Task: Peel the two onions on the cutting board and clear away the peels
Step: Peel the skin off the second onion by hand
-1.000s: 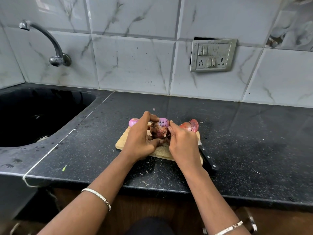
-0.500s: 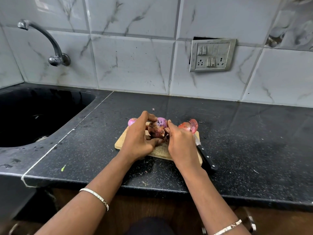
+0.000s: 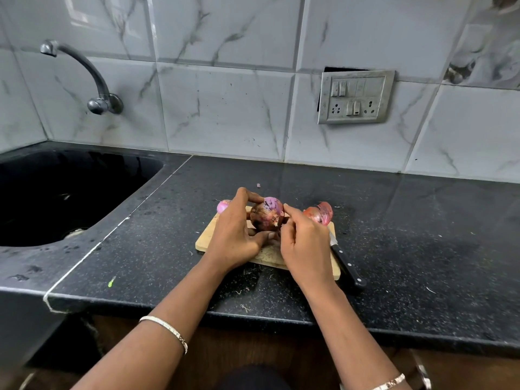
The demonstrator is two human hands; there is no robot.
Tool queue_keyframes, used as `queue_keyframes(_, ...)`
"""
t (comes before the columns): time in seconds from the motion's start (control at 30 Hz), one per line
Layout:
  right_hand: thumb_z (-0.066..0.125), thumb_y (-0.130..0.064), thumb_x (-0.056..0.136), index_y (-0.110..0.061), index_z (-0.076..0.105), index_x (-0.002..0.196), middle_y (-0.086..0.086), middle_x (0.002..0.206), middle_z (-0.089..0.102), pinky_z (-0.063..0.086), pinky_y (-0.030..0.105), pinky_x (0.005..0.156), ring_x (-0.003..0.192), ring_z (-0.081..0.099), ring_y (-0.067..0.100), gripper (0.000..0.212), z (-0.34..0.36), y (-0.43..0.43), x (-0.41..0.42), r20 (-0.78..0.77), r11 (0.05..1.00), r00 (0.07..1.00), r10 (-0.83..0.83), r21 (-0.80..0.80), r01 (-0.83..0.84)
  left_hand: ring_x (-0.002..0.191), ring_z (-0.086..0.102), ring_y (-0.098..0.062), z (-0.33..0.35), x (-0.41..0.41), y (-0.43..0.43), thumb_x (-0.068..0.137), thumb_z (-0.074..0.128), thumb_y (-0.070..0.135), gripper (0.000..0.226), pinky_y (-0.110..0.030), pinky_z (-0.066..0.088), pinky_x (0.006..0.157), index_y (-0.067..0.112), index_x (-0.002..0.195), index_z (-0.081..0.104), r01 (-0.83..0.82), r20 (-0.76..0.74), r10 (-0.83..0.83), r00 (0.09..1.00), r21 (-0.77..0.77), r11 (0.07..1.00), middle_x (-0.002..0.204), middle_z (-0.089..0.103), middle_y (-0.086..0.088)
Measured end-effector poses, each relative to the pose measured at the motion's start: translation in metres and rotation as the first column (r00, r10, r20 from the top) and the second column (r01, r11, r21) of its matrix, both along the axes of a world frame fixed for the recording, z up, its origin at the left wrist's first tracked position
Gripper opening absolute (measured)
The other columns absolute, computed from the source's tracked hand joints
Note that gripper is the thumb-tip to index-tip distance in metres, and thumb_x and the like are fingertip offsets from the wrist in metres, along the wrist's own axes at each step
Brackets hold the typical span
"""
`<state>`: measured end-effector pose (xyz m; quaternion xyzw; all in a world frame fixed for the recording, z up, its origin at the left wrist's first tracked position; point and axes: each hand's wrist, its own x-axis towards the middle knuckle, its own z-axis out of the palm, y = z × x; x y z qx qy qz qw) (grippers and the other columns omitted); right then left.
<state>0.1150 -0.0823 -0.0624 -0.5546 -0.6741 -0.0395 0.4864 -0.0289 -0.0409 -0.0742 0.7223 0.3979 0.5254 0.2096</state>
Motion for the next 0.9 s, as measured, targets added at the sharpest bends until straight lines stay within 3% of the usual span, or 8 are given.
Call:
queue_keyframes(0.13,0.064,-0.017,0.095,-0.013,0.074,0.118,-0.003,0.094,0.076,0.053,0.014,0.070,0.072,0.066,-0.004,0.026,0.005,-0.003,0.003,-0.238,0.996,0.970,0.051,-0.062,-0.068,0.087,0.072,-0.009,0.001,-0.001,0.000,0.076,0.085,0.004,0.063,-0.037,0.064,0.066,0.023,0.119,0.043,0.021,-0.020,-0.021,1.000,0.005,1.000,0.109,0.060,0.022)
queue_keyframes(0.23,0.071,-0.024,0.093,-0.012,0.078,0.107,-0.010,0.088,0.074,0.043,-0.001,0.069,0.077,0.064,-0.015,0.020,0.005,0.000,0.005,-0.318,0.994,0.946,0.066,-0.066,-0.092,0.091,0.072,-0.012,0.001,-0.002,0.001,0.077,0.085,0.006,0.066,-0.038,0.064,0.069,0.021,0.127,0.044,0.051,-0.032,-0.050,0.998,0.021,0.999,0.119,0.057,0.024)
queue_keyframes(0.33,0.073,-0.021,0.092,-0.012,0.080,0.094,-0.022,0.076,0.066,0.042,-0.001,0.067,0.076,0.064,-0.013,0.011,0.004,0.003,0.008,-0.332,0.997,0.942,0.048,-0.049,-0.067,0.101,0.069,-0.011,0.002,-0.003,0.001,0.075,0.088,0.011,0.072,-0.037,0.063,0.079,0.025,0.134,0.048,0.044,-0.040,-0.043,0.998,0.024,0.999,0.126,0.059,0.017)
queue_keyframes(0.5,0.072,-0.017,0.091,-0.014,0.076,0.082,-0.015,0.072,0.069,0.042,0.004,0.064,0.073,0.066,-0.002,0.011,0.001,0.006,0.008,-0.316,0.999,0.948,0.030,-0.024,-0.040,0.114,0.061,-0.003,0.003,-0.004,0.002,0.070,0.092,0.020,0.070,-0.036,0.059,0.090,0.027,0.131,0.057,-0.019,-0.097,0.027,0.995,0.079,0.997,0.123,0.064,0.019)
queue_keyframes(0.63,0.070,-0.013,0.091,-0.013,0.074,0.084,-0.009,0.074,0.071,0.043,0.005,0.061,0.069,0.066,0.000,0.008,0.000,0.009,0.008,-0.324,0.999,0.946,-0.003,-0.047,-0.012,0.113,0.063,-0.007,0.004,-0.004,0.002,0.070,0.092,0.018,0.069,-0.031,0.060,0.084,0.024,0.131,0.060,-0.010,-0.105,0.018,0.994,0.084,0.996,0.122,0.066,0.014)
queue_keyframes(0.8,0.068,-0.014,0.093,-0.014,0.073,0.089,-0.006,0.076,0.071,0.046,0.010,0.060,0.069,0.066,0.003,0.007,-0.002,0.011,0.008,-0.289,0.998,0.957,-0.039,-0.063,0.021,0.115,0.059,0.001,0.002,-0.002,0.002,0.074,0.089,0.008,0.068,-0.019,0.058,0.075,0.021,0.133,0.058,0.023,-0.043,-0.022,0.999,0.013,1.000,0.123,0.063,0.016)
queue_keyframes(0.9,0.067,-0.017,0.095,-0.015,0.071,0.091,-0.005,0.077,0.070,0.046,0.013,0.060,0.070,0.066,0.006,0.007,-0.002,0.011,0.009,-0.263,0.998,0.964,-0.042,-0.054,0.029,0.117,0.058,-0.002,0.000,-0.002,0.002,0.076,0.086,0.005,0.066,-0.025,0.062,0.072,0.020,0.133,0.056,0.055,-0.008,-0.055,0.998,-0.011,0.998,0.124,0.060,0.018)
